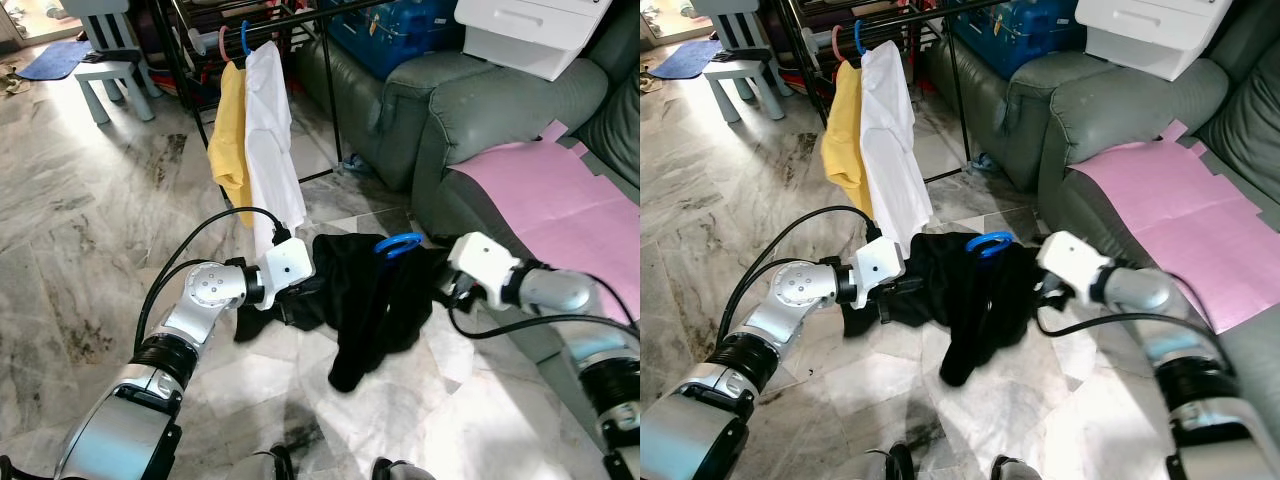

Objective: Hang hanger

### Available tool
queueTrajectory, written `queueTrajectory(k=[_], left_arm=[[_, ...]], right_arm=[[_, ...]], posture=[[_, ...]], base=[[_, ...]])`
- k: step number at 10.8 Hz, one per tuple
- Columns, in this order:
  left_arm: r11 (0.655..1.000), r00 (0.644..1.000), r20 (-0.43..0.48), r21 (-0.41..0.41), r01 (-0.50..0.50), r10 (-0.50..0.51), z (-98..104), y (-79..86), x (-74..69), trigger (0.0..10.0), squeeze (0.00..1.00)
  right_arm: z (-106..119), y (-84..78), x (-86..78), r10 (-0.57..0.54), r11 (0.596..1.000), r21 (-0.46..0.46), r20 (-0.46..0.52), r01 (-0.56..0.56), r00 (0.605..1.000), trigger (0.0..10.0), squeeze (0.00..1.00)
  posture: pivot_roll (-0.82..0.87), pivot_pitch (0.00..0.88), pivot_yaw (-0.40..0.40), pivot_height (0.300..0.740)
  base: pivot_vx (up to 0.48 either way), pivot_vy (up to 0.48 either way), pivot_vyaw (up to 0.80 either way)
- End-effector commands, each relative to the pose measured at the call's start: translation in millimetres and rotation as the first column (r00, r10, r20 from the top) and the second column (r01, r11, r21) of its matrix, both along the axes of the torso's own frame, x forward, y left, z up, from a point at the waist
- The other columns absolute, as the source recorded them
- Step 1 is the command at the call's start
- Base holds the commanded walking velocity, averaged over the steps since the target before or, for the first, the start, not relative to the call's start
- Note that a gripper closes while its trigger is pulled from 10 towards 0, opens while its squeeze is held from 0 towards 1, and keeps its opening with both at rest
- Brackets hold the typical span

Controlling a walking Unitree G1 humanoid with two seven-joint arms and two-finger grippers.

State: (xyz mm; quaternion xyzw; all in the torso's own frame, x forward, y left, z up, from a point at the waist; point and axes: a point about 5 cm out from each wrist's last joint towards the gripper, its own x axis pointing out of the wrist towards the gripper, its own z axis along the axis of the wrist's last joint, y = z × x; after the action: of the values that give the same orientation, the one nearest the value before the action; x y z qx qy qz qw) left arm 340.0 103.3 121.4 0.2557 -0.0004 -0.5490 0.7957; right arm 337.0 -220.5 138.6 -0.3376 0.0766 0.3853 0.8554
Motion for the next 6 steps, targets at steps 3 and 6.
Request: queueTrajectory(k=[3, 6], left_arm=[[0.998, 0.998, 0.035, -0.011, 0.061, -0.061, 10, -1.8, 0.6, 10.0, 0.0], [0.995, 0.995, 0.021, -0.023, 0.099, -0.099, 7, -7.7, -3.7, 10.0, 0.0]], right_arm=[[-1, -4.4, -2.2, 0.039, 0.999, -0.036, -0.039, -0.04, 0.998, 10.0, 0.0], [-15, 9.4, -3.0, 0.096, 0.995, 0.006, -0.135, -0.096, 0.986, 0.0, 0.0]], posture=[[-0.11, 0.135, 0.05, 0.74], [-0.11, 0.134, 0.048, 0.74]], base=[[0.0, 0.0, 0.0], [0.0, 0.0, 0.0]])
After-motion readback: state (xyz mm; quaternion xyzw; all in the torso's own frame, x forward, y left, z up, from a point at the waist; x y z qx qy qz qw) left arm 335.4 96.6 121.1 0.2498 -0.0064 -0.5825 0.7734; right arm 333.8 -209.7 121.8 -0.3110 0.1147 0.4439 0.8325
